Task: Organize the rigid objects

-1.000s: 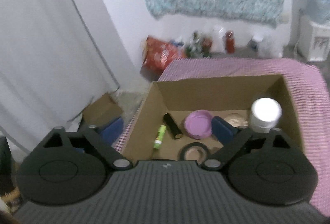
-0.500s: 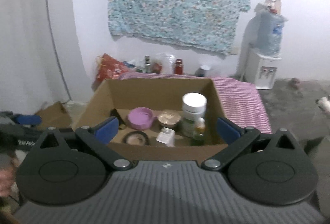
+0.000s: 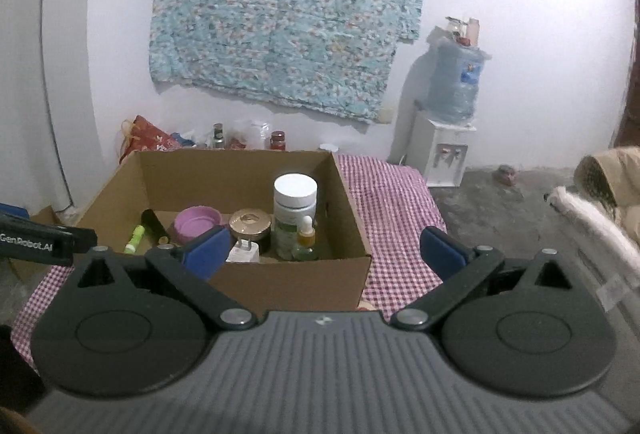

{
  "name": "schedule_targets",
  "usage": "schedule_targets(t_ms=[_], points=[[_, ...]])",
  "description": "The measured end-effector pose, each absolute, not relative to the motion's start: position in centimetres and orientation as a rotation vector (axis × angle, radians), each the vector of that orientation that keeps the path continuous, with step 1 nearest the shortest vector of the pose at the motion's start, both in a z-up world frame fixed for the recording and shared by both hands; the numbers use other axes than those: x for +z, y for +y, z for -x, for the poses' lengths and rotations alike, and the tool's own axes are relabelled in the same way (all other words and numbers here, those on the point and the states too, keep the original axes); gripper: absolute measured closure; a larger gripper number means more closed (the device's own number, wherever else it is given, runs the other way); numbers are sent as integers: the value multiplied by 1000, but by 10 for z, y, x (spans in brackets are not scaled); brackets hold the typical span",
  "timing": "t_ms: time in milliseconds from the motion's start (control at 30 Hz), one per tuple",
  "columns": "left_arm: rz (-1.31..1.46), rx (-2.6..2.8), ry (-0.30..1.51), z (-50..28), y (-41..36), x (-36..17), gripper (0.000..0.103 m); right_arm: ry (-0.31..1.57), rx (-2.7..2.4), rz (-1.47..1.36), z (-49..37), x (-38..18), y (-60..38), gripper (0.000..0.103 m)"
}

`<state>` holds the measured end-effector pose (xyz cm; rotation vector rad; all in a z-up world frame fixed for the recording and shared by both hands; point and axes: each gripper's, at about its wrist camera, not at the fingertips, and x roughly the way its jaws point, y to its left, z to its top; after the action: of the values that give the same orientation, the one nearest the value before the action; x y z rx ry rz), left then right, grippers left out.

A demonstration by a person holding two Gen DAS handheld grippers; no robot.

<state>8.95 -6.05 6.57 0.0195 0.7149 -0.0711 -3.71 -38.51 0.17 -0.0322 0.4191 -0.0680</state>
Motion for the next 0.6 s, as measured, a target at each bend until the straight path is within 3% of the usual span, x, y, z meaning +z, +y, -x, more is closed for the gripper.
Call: schedule_targets(t_ms=[600], points=[[-46,-88,713,-105,-90,60,0,599,29,-108,-12,-24,-378,2]])
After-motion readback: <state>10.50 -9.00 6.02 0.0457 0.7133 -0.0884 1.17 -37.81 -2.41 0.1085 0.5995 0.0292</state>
